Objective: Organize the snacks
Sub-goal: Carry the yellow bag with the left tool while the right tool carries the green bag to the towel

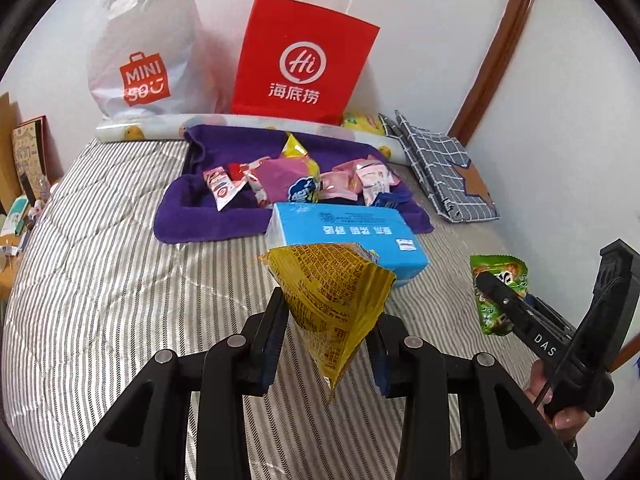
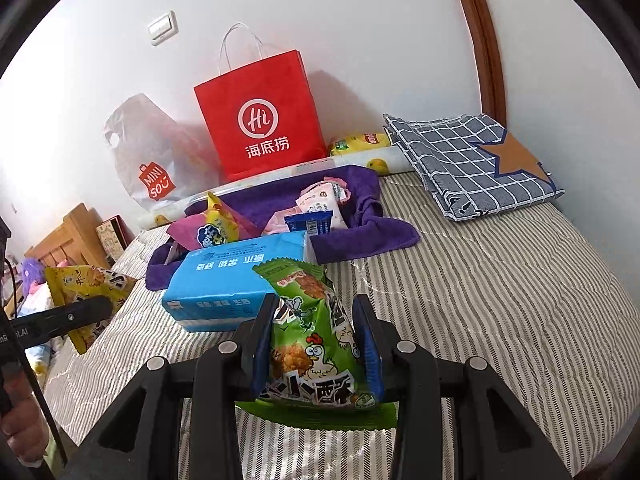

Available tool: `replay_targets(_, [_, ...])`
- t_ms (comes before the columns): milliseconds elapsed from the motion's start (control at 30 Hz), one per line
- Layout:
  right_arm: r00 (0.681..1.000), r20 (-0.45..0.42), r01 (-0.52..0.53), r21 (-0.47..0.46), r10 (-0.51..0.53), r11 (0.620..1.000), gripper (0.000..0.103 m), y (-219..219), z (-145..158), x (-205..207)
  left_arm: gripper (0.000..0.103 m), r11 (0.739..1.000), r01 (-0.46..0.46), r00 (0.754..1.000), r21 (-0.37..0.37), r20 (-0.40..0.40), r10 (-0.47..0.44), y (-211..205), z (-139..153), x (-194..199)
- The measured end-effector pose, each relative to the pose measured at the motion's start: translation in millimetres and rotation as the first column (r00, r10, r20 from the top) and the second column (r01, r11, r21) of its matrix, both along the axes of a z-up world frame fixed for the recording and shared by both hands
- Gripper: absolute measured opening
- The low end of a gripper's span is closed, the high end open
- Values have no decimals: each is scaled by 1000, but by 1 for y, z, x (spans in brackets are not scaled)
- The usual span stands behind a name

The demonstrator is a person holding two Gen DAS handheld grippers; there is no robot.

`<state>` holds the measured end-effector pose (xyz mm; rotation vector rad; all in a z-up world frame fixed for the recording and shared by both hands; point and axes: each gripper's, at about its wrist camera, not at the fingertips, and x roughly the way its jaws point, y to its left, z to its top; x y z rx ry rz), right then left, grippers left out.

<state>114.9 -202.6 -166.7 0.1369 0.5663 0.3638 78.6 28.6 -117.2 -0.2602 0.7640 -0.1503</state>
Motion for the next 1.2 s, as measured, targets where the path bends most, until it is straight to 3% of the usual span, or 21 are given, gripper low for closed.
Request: replay_targets(1200, [994,105,-2,-51,8,999,36,22,47,38,37,998,48,995,36,87,-51,0,31,45])
